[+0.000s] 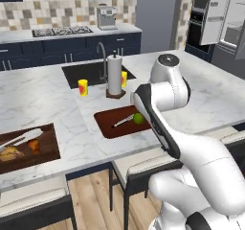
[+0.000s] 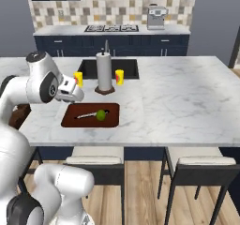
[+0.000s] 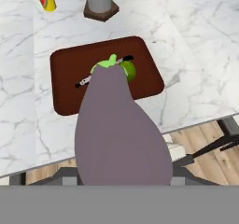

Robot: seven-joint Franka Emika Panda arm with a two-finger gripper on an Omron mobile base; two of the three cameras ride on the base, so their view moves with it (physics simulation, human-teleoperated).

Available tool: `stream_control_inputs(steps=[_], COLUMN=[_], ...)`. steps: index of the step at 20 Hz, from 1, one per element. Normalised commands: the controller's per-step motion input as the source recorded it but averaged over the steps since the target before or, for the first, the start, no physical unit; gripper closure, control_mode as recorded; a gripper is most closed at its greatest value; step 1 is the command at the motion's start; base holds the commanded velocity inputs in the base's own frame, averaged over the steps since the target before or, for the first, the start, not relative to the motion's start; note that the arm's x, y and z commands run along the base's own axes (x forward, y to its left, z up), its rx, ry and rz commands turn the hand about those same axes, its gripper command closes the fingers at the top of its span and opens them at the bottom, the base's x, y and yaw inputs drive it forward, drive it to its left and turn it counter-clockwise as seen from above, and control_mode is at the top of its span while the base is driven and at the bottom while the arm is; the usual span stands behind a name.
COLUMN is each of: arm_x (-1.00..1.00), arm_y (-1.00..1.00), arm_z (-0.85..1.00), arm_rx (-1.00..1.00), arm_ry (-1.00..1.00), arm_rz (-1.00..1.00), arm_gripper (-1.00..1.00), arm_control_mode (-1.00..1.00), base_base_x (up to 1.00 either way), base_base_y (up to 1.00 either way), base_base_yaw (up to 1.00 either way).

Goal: Gather the eggplant and lime from the fridge and place them on a tray on the dining counter. Then gather the chicken drumsticks from the fridge and place them on the other tray.

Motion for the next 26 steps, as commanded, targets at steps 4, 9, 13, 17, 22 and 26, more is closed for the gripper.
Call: stream_control_inputs(steps=[4,9,13,17,22,26], arm_x=[0.86,0.78,0.65,0.64,0.6,0.54], arm_y=[0.26,0.18,0.15,0.16,0.15,0.14], arm_z=[-0.54,-0.42,-0.49,-0.61,-0.63,-0.58], arm_rx=[0.02,0.02,0.02,0.02,0.03,0.01], arm_ry=[0.18,0.07,0.04,0.06,0.05,0.04], arm_rz=[0.0,0.0,0.0,0.0,0.0,0.0], arm_gripper=[1.0,1.0,1.0,1.0,1.0,1.0], arm_control_mode=[-1.0,-1.0,-1.0,-1.0,-1.0,-1.0], base_base_x=[0.0,0.0,0.0,0.0,0.0,0.0], base_base_y=[0.0,0.0,0.0,0.0,0.0,0.0], base_base_yaw=[0.0,0.0,0.0,0.0,0.0,0.0])
